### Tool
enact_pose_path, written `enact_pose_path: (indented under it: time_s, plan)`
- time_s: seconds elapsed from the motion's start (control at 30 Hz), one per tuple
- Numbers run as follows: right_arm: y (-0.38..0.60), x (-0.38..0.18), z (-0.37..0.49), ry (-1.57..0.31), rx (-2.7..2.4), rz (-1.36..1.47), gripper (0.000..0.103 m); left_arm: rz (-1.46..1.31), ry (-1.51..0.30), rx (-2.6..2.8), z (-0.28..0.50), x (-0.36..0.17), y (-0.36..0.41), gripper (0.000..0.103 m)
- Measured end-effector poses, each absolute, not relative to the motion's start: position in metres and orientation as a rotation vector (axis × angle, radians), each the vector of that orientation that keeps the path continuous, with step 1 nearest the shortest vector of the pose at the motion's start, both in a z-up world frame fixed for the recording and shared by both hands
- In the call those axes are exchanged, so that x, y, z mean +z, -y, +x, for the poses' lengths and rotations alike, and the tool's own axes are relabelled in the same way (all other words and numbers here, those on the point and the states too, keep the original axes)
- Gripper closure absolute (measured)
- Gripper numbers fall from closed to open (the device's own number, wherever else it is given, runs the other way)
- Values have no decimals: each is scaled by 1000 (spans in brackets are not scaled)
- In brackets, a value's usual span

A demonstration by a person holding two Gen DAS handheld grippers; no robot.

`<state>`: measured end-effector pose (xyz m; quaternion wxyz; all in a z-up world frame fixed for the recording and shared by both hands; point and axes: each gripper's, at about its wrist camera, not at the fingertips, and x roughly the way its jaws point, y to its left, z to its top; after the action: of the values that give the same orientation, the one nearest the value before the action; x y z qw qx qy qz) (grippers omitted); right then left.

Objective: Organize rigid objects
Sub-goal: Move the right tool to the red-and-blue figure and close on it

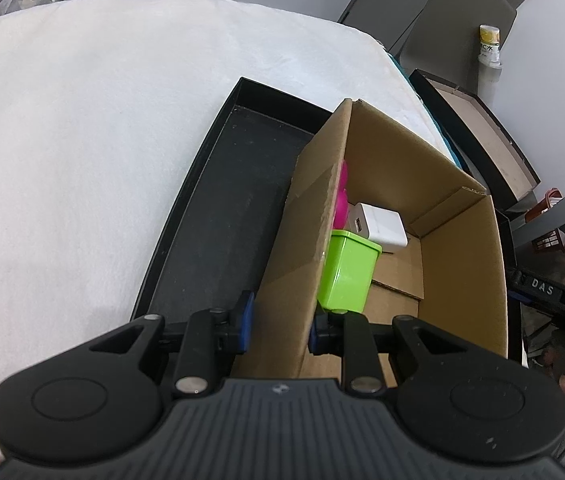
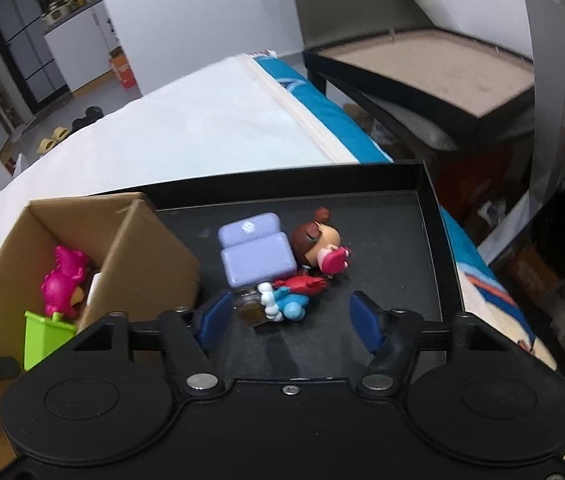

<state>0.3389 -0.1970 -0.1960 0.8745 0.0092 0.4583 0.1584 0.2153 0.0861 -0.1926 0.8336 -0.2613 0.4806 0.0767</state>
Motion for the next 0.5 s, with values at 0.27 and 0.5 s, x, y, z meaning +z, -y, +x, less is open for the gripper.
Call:
enact_pose_path:
  time_s: [0.27, 0.5]
  plan:
    - [211, -209, 356, -1018, 299, 240, 47, -549, -1019, 162, 216, -193, -86, 79]
    - [214, -215, 360, -1030, 303, 336, 50, -550, -1019, 162, 217, -194, -86, 79]
